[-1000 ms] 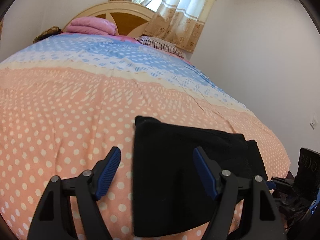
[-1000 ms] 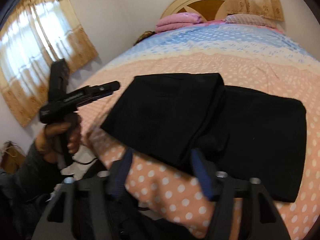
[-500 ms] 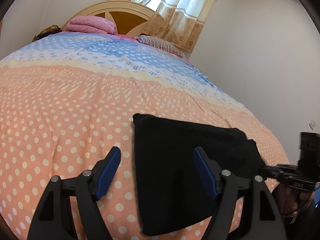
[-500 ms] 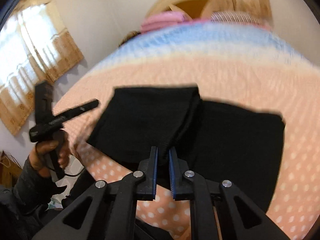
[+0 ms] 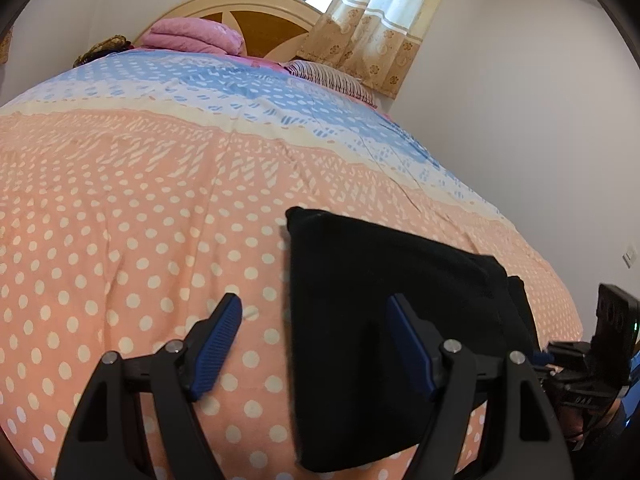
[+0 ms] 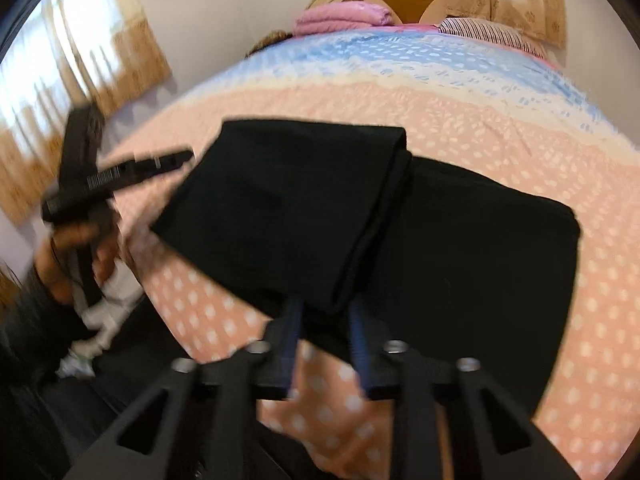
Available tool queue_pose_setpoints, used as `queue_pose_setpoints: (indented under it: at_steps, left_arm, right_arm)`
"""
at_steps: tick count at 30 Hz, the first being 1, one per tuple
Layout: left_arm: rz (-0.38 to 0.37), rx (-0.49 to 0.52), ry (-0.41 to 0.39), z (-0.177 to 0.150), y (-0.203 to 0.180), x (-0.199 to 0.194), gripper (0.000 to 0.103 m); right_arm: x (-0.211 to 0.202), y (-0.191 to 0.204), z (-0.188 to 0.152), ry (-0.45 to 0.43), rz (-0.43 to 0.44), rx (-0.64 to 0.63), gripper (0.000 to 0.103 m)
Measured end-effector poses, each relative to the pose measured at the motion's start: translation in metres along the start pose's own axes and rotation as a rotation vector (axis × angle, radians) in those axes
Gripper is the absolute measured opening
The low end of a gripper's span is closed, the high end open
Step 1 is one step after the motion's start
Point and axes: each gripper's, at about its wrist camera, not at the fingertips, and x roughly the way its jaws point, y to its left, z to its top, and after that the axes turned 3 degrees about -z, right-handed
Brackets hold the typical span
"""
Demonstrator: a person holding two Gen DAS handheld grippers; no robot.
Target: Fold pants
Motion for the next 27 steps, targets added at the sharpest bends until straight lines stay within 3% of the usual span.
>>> queue_pose_setpoints:
  at_steps: [1, 9, 11, 12, 13, 22, 27]
  left_arm:
    - [0.000, -0.003, 0.000, 0.000, 0.001, 0.000, 0.077]
    - [-0.004, 0.014, 0.008, -0.001, -0.002, 0.002, 0.077]
    - [-0.007, 0.021, 0.005, 0.000, -0.002, 0.002, 0.077]
    - [-0.009, 0.023, 0.006, 0.000, -0.002, 0.002, 0.077]
    - [-0.010, 0.024, 0.008, 0.000, -0.002, 0.003, 0.077]
    - [0.010, 0.049, 0.010, -0.002, -0.003, 0.008, 0.085]
    - [0.013, 0.038, 0.014, -0.003, 0.000, 0.010, 0.085]
  right_arm:
    - [0.000, -0.002, -0.003, 0.012, -0.006, 0.006, 0.009]
    - [-0.010, -0.023, -0.009, -0.006, 0.037, 0.060, 0.010]
    - [-0.018, -0.030, -0.008, -0.041, 0.054, 0.088, 0.024]
    - [-0.021, -0.037, -0.005, -0.059, 0.061, 0.122, 0.047]
    - [-0.024, -0.042, -0.002, -0.071, 0.075, 0.153, 0.062]
    - [-0.007, -0.072, 0.034, -0.134, 0.266, 0.391, 0.064]
    - [0.018, -0.066, 0.044, -0.077, 0.240, 0.415, 0.061]
